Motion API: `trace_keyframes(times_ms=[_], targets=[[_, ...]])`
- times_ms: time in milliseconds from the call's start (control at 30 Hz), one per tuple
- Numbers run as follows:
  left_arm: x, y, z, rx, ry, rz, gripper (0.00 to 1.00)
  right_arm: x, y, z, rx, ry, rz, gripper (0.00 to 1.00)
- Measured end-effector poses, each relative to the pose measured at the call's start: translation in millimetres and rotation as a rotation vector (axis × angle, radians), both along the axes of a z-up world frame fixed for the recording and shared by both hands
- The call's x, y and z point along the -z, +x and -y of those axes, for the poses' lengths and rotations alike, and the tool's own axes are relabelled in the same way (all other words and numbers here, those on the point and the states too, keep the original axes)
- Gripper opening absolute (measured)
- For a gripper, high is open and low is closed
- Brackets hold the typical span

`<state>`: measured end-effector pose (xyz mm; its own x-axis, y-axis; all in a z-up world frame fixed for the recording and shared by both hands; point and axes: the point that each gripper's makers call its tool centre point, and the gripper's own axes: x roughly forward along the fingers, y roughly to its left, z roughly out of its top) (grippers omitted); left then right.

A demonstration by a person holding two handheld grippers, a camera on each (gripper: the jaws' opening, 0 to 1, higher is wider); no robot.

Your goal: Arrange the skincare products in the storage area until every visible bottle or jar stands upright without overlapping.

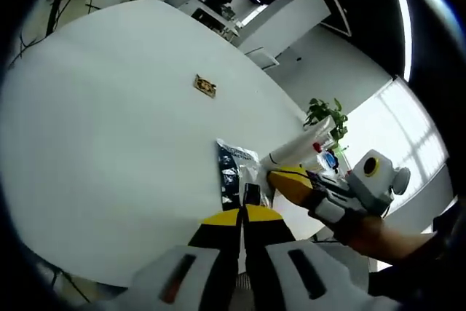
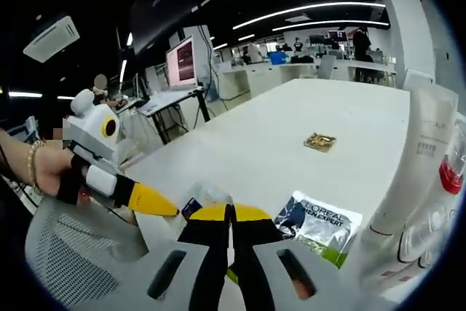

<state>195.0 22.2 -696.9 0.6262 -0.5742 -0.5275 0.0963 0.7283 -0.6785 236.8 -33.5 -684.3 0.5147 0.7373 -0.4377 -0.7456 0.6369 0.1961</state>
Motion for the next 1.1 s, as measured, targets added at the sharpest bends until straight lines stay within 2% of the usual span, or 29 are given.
trace_keyframes(times_ms=[200, 267, 433, 633, 800, 1100], targets=[[9.9, 2.9, -1.0, 0.01, 0.033, -0.017, 0.0, 21.4, 9.1, -4.3, -0.006, -0.033, -0.027, 0.01], [16.9, 5.7, -5.4, -0.001, 0.054, -0.046, 0.0, 27.3, 10.1, -7.5, -0.016, -0.044, -0.039, 0.01], [29.4, 8.8, -8.2, 0.02, 0.095, -0.071, 0.0, 45.7, 13.7, -11.8, -0.032, -0.083, -0.054, 0.01], [48.6, 13.8, -9.9, 0.028, 0.126, -0.102, 0.0, 58.4, 16.3, -13.5, -0.047, -0.112, -0.068, 0.01], [56.6, 11.6, -10.6, 0.051, 0.186, -0.122, 0.0, 70.3, 15.5, -19.0, -0.074, -0.155, -0.064, 0.01], [63.6, 14.2, -11.4, 0.099, 0.263, -0.111, 0.0, 79.8, 16.1, -20.9, -0.104, -0.233, -0.04, 0.01]])
